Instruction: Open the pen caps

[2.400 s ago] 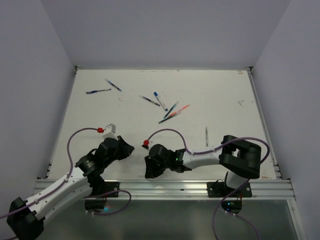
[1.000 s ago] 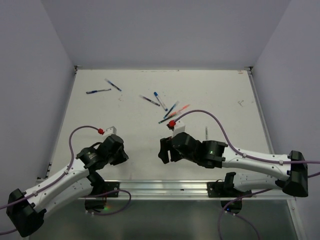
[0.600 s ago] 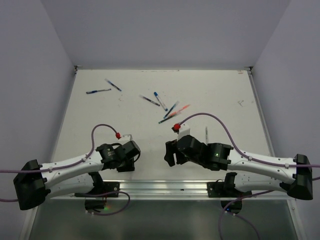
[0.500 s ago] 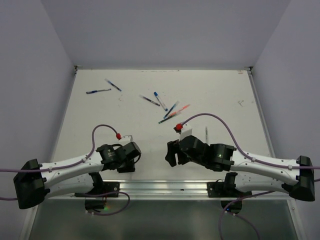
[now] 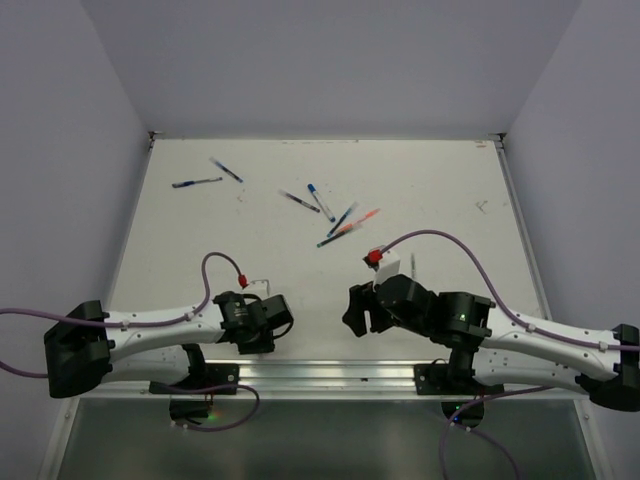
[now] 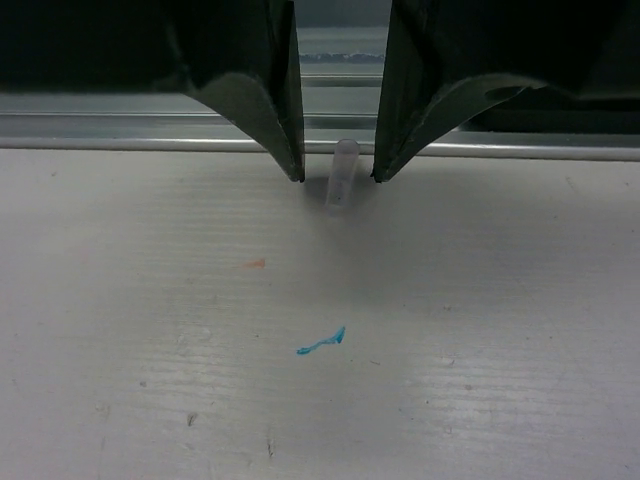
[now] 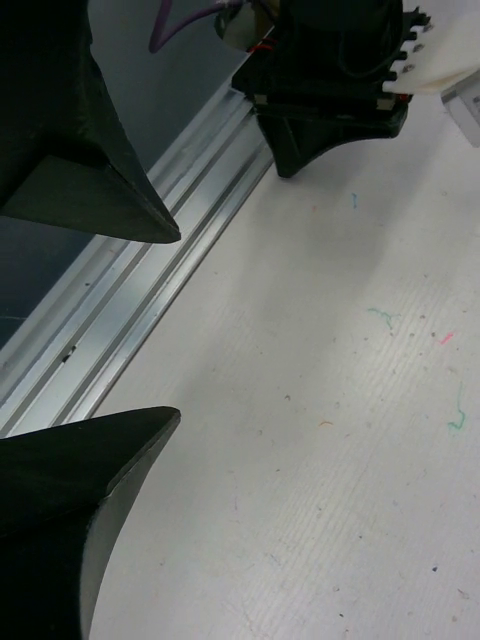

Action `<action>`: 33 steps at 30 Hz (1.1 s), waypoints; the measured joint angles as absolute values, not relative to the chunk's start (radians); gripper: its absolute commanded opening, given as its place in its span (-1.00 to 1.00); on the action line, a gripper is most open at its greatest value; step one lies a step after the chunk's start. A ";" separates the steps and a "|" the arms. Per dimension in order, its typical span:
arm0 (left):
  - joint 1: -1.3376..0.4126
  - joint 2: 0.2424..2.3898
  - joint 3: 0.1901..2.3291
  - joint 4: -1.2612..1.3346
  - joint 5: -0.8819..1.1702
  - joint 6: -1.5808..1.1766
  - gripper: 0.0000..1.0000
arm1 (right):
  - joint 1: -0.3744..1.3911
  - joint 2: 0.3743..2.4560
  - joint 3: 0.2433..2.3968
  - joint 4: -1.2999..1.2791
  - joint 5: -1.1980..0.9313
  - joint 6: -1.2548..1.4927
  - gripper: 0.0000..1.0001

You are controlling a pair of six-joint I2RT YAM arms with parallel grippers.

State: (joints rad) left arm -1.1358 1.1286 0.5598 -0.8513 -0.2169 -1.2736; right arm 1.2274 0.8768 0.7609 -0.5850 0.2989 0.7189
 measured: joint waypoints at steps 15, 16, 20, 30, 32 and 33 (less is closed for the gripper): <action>-1.148 1.067 0.478 -0.762 -0.211 -1.382 -0.84 | 1.227 0.765 0.761 -0.646 0.306 0.729 0.41; -1.148 1.068 0.478 -0.756 -0.212 -1.393 -0.84 | 1.227 0.765 0.761 -0.648 0.306 0.729 0.41; -1.150 1.101 0.497 -0.749 -0.248 -1.432 -0.81 | 1.227 0.772 0.761 -0.655 0.307 0.729 0.42; -1.063 1.100 0.494 -0.733 -0.371 -1.500 -0.69 | 1.166 0.990 0.866 -0.683 0.338 0.698 0.53; -1.009 1.090 0.488 -0.728 -0.384 -1.488 -0.66 | 1.102 1.051 0.903 -0.677 0.317 0.685 0.53; -0.992 1.087 0.487 -0.729 -0.393 -1.481 -0.59 | 1.074 1.070 0.913 -0.672 0.301 0.681 0.53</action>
State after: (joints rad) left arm -0.9924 1.0870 0.4870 -0.7292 -0.3935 -1.4815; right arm 1.0740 1.0698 0.9127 -0.6724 0.3008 0.6807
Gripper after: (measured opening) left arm 0.162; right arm 0.764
